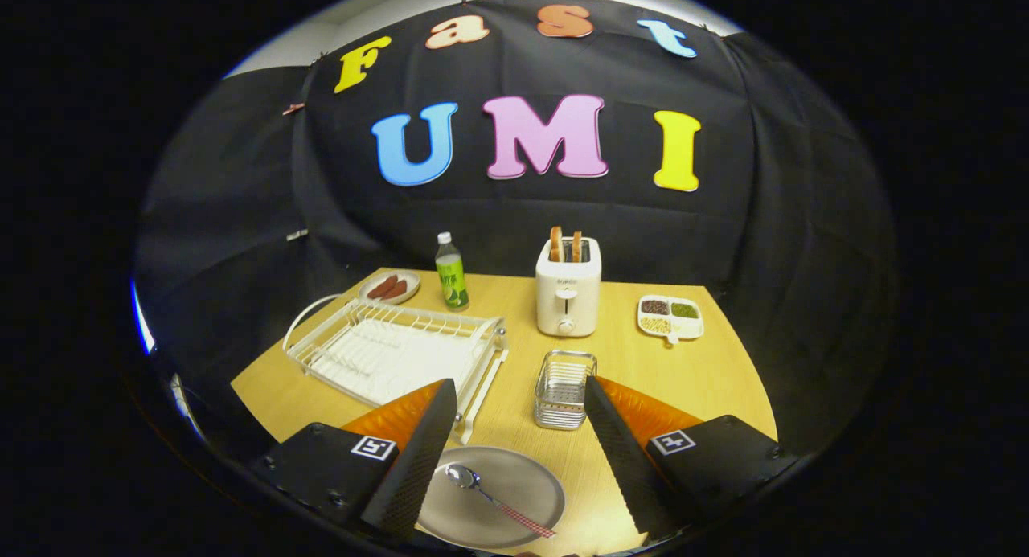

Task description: Take the plate from the dish rack, then take the spoon from the basket and place it into the plate.

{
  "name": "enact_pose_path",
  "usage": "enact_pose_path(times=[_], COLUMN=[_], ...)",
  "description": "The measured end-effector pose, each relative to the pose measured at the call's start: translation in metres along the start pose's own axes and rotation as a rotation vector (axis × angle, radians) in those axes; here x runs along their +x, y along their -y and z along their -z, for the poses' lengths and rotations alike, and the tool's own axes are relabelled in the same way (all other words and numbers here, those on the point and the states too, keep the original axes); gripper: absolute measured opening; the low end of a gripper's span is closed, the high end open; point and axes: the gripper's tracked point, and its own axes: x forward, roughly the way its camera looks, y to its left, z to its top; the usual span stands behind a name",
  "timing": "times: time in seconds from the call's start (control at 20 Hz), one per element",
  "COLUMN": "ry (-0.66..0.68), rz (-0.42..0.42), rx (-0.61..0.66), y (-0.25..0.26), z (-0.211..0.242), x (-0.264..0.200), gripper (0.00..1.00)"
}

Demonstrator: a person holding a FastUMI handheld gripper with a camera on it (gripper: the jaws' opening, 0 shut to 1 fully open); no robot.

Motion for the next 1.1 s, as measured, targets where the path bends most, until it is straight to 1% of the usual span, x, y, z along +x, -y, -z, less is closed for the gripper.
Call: enact_pose_path(times=[0.15, 0.25, 0.5, 0.65, 1.1], ry=[0.117, 0.167, 0.197, 0.183, 0.148], rz=[0.105, 0.164, 0.243, 0.247, 0.190], rx=[0.001, 0.015, 0.096, 0.101, 0.092], y=[0.017, 0.026, 0.036, 0.032, 0.018], z=[-0.042, -0.060, -0.067, -0.061, -0.060], x=[-0.027, -0.043, -0.060, -0.059, -0.044], gripper=[0.98, 0.98, 0.98, 0.98, 0.98])
